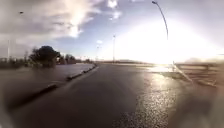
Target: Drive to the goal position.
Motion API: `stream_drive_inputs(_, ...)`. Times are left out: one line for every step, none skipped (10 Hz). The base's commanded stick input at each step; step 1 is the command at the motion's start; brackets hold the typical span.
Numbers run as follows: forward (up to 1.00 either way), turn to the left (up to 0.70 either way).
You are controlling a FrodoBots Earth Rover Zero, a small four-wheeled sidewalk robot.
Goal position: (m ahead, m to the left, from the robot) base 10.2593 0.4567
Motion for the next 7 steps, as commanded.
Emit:
stream_drive_inputs(0.7, -0.05)
stream_drive_inputs(0.7, 0.0)
stream_drive_inputs(0.7, 0.0)
stream_drive_inputs(0.7, 0.0)
stream_drive_inputs(0.7, 0.0)
stream_drive_inputs(0.7, 0.0)
stream_drive_inputs(0.7, 0.0)
